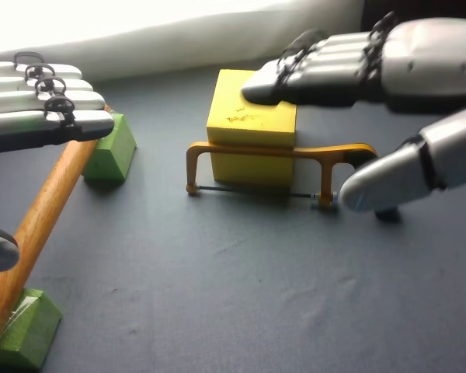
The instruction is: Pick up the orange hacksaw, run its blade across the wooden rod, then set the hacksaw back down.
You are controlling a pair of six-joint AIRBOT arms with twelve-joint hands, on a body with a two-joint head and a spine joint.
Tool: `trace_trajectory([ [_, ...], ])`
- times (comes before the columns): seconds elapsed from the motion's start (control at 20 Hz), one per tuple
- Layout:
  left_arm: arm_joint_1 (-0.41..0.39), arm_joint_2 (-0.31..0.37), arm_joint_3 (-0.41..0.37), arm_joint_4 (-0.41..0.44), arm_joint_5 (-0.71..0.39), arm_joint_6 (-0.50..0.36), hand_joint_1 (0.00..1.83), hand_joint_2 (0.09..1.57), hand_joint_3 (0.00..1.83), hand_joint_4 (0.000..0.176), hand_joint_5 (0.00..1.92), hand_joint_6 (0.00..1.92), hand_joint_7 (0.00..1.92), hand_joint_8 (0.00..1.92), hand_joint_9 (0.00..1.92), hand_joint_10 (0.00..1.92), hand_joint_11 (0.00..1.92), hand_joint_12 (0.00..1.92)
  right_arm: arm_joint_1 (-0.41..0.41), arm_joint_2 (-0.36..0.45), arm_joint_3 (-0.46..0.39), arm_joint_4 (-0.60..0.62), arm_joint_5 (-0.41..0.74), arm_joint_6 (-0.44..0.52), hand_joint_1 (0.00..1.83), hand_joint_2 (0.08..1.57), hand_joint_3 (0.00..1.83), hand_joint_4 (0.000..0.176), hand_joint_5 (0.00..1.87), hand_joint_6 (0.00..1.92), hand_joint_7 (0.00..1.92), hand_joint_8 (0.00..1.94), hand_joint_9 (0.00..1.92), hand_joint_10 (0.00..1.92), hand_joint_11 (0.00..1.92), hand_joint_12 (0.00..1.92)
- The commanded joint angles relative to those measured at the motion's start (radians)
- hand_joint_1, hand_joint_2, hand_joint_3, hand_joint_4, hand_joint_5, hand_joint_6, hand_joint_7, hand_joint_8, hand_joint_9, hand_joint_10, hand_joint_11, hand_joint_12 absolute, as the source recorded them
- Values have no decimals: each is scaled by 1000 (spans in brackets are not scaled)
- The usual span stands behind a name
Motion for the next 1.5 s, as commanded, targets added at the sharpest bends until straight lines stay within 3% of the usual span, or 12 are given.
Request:
trace_trajectory([
  [0.0, -22, 14, 0, -66, -59, -1, 0, 1179, 11, 0, 0, 0, 0, 0, 0, 0, 0, 0, 14, 14, 0, 66, 19, 26, 200, 1040, 0, 0, 4, 1, 35, 1, 56, 2, 0, 366],
  [0.3, -169, 47, -36, 93, 48, -26, 0, 1184, 2, 0, 12, 2, 26, 3, 33, 3, 4, 5, -12, 112, 0, 99, -43, 177, 426, 999, 0, 0, 15, 4, 31, 1, 77, 2, 0, 457],
  [0.55, -133, 111, -92, 157, 97, -44, 0, 1179, 1, 0, 17, 6, 43, 7, 52, 7, 12, 8, -127, 186, 1, 381, -105, 177, 578, 1123, 17, 0, 12, 0, 5, 0, 46, 0, 0, 336],
  [0.65, -102, 150, -134, 148, 153, -60, 0, 1192, 6, 0, 14, 4, 27, 0, 41, 2, 6, 5, -165, 200, 1, 486, -116, 180, 735, 1088, 0, 0, 55, 5, 51, 6, 82, 5, 0, 453],
  [0.7, -90, 170, -159, 123, 184, -63, 0, 1193, 6, 0, 5, 0, 12, 0, 25, 0, 0, 0, -179, 204, 1, 513, -116, 191, 844, 1063, 0, 0, 77, 11, 64, 9, 92, 8, 0, 466],
  [0.95, -67, 284, -283, 111, 320, -79, 0, 1205, 8, 0, 0, 0, 9, 0, 18, 1, 2, 1, -227, 205, 2, 595, -108, 277, 943, 1066, 0, 0, 112, 7, 105, 6, 117, 5, 0, 543],
  [1.3, -48, 447, -388, 111, 339, -123, 0, 1215, 6, 0, 20, 7, 39, 13, 44, 12, 22, 10, -316, 172, 22, 734, -12, 265, 990, 1075, 0, 0, 150, 10, 105, 5, 134, 5, 0, 508],
  [1.35, -48, 460, -397, 120, 347, -139, 0, 1217, 6, 0, 24, 8, 42, 12, 45, 12, 22, 10, -342, 173, 17, 781, 4, 233, 985, 1082, 2, 0, 143, 4, 97, 1, 126, 1, 0, 482],
  [1.45, -52, 496, -423, 159, 359, -182, 0, 1227, 3, 0, 50, 5, 67, 6, 66, 6, 32, 17, -460, 177, -1, 1004, 97, 63, 1010, 1061, 0, 0, 144, 7, 98, 3, 132, 3, 0, 515],
])
